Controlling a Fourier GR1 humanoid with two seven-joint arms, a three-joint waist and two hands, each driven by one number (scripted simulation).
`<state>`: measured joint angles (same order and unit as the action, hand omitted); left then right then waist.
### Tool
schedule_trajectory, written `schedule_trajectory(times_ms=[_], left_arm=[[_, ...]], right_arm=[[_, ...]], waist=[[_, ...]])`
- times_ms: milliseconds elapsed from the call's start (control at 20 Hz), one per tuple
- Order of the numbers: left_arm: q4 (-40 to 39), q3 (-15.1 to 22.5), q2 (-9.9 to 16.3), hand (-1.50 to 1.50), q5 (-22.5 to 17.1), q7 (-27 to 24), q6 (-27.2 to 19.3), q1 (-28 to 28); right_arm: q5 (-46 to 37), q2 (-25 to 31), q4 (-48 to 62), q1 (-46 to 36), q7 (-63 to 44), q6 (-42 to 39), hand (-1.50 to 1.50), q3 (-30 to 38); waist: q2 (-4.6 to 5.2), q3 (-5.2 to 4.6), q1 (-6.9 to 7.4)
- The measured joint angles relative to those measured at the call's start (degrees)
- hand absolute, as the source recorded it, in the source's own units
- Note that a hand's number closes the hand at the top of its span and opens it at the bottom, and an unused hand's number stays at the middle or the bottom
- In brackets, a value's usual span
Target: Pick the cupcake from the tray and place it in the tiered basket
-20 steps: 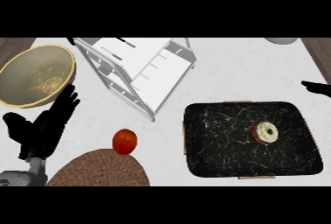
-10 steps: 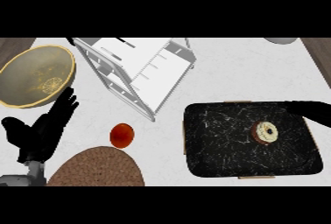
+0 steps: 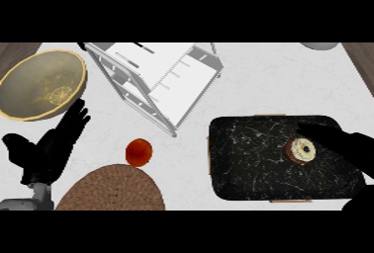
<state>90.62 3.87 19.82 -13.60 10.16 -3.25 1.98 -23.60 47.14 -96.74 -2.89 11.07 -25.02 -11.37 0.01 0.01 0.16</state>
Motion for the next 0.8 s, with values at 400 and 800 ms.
schedule_trajectory(times_ms=[400,800], left_arm=[[-0.7,-1.7,-1.6,0.00,1.6,0.4,1.5,0.5],[-0.9,-4.0,-3.2,0.00,2.9,0.7,3.7,0.8]], right_arm=[[-11.7,-8.5,10.8,-2.1,4.7,6.8,-1.50,-1.5],[-18.5,-14.2,17.6,-7.2,6.8,8.8,-1.50,1.3]], waist=[[0.02,0.01,0.06],[0.01,0.00,0.06]])
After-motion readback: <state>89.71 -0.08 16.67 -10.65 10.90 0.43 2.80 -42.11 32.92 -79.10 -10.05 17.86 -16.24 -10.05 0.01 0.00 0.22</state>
